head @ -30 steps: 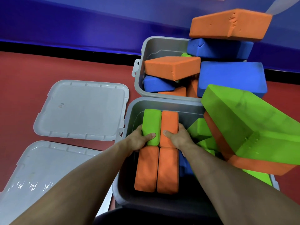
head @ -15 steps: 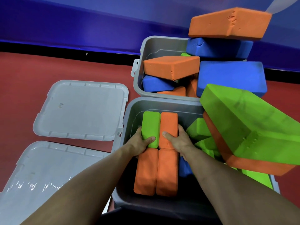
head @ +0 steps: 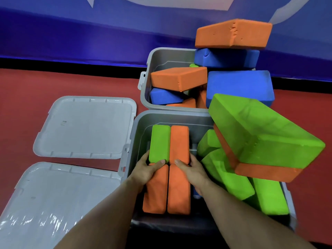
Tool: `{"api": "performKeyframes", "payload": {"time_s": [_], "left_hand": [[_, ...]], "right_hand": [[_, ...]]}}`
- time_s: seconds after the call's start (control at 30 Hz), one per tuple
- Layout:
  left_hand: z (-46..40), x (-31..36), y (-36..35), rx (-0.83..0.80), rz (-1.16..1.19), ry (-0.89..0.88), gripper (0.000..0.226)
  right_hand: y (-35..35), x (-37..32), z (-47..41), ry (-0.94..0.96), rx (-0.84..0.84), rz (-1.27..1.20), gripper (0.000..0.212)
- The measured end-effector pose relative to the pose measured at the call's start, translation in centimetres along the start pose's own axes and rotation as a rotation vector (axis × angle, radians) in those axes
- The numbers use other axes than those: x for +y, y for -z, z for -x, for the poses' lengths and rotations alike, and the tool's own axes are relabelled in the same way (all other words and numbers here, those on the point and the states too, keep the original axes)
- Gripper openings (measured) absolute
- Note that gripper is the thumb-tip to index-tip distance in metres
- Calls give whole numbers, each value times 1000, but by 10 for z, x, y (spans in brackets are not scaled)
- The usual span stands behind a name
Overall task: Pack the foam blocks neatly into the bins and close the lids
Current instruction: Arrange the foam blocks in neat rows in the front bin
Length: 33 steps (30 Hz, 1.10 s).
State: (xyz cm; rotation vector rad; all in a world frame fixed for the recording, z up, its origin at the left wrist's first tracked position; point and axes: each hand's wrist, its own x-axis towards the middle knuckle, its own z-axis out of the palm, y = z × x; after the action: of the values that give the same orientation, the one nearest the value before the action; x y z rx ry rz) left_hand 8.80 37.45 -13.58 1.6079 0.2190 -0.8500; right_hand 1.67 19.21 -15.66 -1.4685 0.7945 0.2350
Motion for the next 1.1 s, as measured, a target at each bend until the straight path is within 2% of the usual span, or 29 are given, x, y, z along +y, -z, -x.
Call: {"api": "performKeyframes", "payload": {"time_s": [0.17,0.33,0.4,0.53,0.6,0.67,0.73,0.8,0.9,0.93,1.03,1.1], "left_hand": [[1,-6,-13,139,-7,-107,53],[-7,-8,-15,215,-35,-136,50],[-7,-9,-15,234,-43,-134,51],[-5,-7,-14,234,-118,-126,49],[1,1,-15,224,-184,-110,53],[11,15,-20,227,-235,-106,61],[27,33,-24,255,-275,-101,77],[47,53,-26,261,-345,-129,78],[87,89,-31,246,-440,-238,56],[102,99,-32,235,-452,-271,56],[149,121,-35,211,-488,-377,79],[181,129,-37,191,-528,-411,81]], "right_hand": [[-3,7,2,90,93,32,38],[-7,12,-3,150,154,141,63],[-8,14,-6,157,161,157,65],[-11,7,-1,113,176,169,57],[-12,-1,4,63,161,174,48],[-11,-11,13,46,163,229,51],[-9,-20,26,81,189,288,69],[-7,-36,47,134,170,342,78],[0,-76,98,248,131,461,70],[5,-91,116,299,128,510,68],[26,-131,168,488,123,686,67],[45,-152,202,553,112,782,69]]}}
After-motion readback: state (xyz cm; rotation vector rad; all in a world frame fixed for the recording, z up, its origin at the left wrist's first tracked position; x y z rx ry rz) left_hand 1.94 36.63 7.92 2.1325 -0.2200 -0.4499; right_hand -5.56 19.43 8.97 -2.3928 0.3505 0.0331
